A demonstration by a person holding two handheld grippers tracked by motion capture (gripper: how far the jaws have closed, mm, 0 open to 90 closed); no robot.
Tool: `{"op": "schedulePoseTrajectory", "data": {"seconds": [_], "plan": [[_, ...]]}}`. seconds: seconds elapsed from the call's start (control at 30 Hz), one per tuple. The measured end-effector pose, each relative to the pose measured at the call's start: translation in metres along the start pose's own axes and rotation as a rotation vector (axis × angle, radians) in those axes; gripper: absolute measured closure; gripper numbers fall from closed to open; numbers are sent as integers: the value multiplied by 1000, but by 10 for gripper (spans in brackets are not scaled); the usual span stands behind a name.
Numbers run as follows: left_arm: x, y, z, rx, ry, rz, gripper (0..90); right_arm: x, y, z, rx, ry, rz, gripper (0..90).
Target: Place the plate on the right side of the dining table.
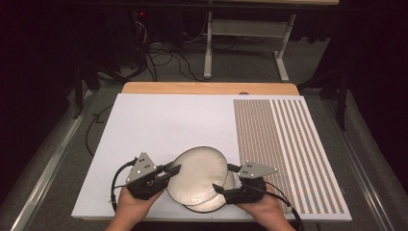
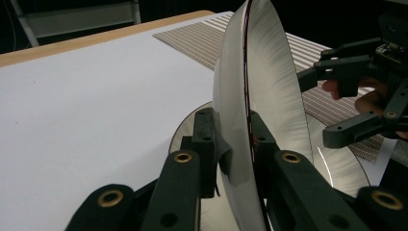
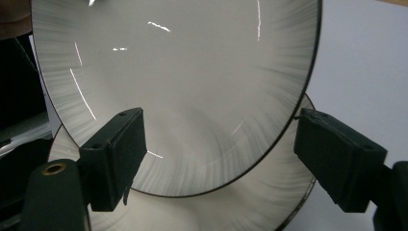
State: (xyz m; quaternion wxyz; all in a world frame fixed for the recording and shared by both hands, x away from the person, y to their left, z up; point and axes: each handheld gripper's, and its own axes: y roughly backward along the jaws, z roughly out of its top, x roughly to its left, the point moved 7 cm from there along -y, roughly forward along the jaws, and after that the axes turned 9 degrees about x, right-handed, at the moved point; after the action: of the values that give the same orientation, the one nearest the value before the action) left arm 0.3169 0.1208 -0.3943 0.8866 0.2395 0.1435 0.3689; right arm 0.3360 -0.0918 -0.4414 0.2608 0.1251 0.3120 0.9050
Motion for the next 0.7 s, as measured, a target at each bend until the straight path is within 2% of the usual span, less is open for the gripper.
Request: {"op": "schedulePoseTrajectory", "data": {"seconds": [0.07,0.2,0.23,0.37,0.47,0.63,0.67,0.7], "plan": [[0,0,0,0,0,1,795,1,-3,0,1,-11,8,231],[0,0,0,-1,-1,0,796,1,-8,1,-1,-38,30,357],[0,0,0,-2,-2,-1,796,1,-8,1,-1,-38,30,357],[0,0,0,-1,-1,-1,796,-3,-11,-2,0,-83,34,455],[0,1,0,-1,-2,-1,795,-5,-16,-5,22,-93,38,487],[0,0,0,-2,-3,-2,796,-6,-16,-6,28,-102,45,566],[0,0,0,-2,-3,0,796,-7,-15,-7,33,-125,51,594],[0,0,0,-3,-3,-1,796,-7,-15,-7,33,-125,51,594]]}}
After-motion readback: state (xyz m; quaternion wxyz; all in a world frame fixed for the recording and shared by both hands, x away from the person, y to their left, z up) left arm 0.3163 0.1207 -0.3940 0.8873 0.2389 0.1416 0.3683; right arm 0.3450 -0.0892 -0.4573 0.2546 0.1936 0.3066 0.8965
